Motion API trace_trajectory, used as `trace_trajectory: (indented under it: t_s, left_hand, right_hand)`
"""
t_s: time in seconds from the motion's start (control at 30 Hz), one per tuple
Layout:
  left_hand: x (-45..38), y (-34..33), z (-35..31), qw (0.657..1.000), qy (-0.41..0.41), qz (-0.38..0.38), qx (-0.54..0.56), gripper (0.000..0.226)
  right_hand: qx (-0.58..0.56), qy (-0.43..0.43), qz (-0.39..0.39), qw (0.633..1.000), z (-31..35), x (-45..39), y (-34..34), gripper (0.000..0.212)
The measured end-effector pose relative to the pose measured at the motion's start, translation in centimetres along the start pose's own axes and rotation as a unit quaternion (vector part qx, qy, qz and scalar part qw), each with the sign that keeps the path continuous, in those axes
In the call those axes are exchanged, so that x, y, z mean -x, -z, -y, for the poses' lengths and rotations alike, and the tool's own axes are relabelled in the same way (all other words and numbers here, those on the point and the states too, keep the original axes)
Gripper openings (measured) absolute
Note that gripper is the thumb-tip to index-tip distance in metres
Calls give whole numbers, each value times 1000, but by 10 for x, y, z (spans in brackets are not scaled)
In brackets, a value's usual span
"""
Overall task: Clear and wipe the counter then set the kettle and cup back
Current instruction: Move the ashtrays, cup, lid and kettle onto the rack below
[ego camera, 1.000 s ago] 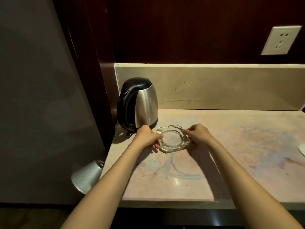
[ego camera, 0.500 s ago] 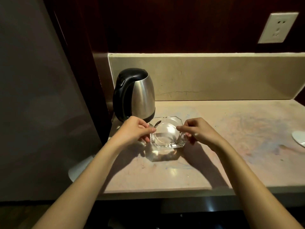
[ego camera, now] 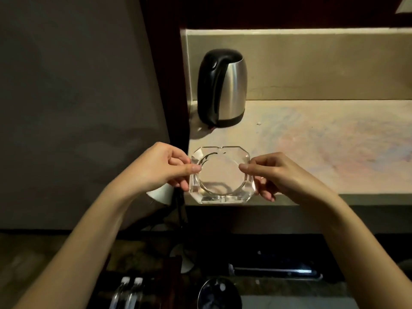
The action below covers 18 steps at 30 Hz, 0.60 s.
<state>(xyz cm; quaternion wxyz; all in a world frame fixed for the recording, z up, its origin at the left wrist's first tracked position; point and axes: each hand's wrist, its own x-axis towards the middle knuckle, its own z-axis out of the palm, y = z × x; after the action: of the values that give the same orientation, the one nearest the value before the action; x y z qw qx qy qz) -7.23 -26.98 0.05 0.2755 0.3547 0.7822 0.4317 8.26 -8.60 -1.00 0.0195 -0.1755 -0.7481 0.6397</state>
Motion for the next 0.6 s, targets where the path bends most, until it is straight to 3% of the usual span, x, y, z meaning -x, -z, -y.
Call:
trace_trajectory:
  t_s: [0.33, 0.6]
  left_hand:
    - [129, 14, 80, 996, 76, -45, 22, 33]
    - [218, -9, 175, 984, 165, -37, 52, 27]
  right_hand:
    - [18, 9, 47, 999, -37, 46, -123, 35]
    - [13, -52, 77, 996, -116, 85, -217, 36]
